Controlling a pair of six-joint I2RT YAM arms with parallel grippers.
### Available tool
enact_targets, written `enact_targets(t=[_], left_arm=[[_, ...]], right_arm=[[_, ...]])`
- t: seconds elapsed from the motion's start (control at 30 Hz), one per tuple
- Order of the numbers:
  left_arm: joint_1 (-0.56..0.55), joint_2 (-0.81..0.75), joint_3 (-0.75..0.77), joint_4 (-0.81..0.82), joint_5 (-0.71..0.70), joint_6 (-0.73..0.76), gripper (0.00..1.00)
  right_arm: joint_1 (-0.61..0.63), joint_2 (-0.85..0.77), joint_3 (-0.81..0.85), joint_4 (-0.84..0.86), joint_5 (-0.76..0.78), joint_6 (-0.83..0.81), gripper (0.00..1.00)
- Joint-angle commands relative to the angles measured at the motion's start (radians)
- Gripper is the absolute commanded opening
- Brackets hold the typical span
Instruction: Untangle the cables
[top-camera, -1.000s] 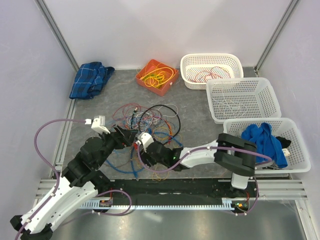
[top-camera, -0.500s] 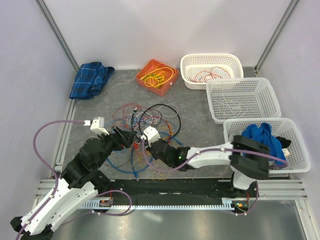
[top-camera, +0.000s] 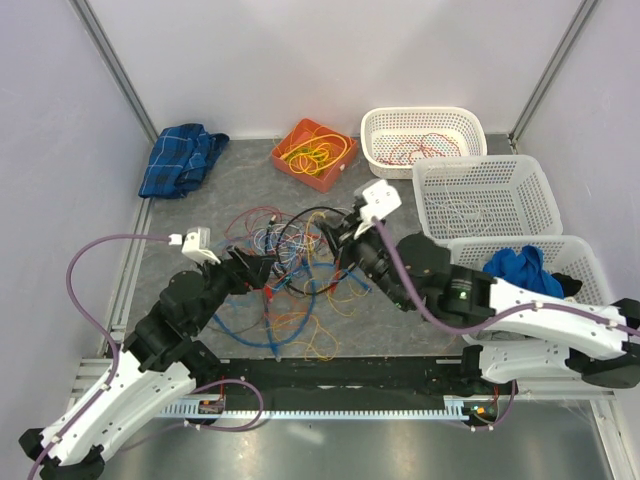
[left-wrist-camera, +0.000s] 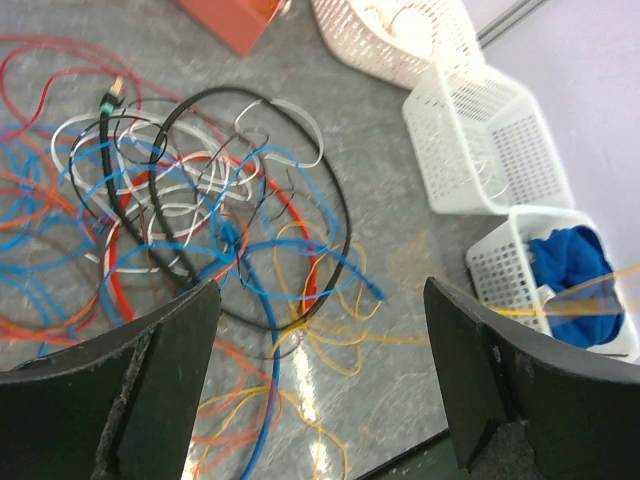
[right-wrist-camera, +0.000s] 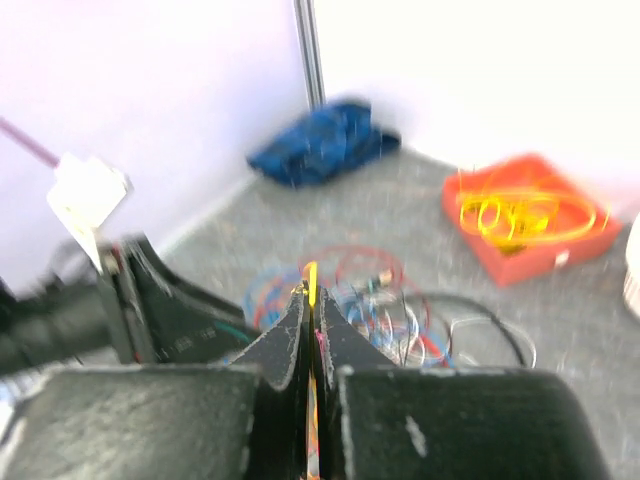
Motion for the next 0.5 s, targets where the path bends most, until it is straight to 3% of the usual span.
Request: enact_targets(t=[0.0,0.23,0.47], left_arm=[[0.003,0.006,0.038,0.154,-0.015,0.081,0.91],[0.003,0.031,0.005,0.368,0.072,0.131,0.93],[0.003,0.092,-0.112,0.774,0.363,0.154,0.96]], right_arm=[[0.001,-0.020,0.152,-0.129,0.023,-0.057,0.00],[0.001,0.008,0.348,-0.195,0.000,-0.084,0.00],[0.003,0.046,0.425,-0.232,-0.005,-0.079,0.00]])
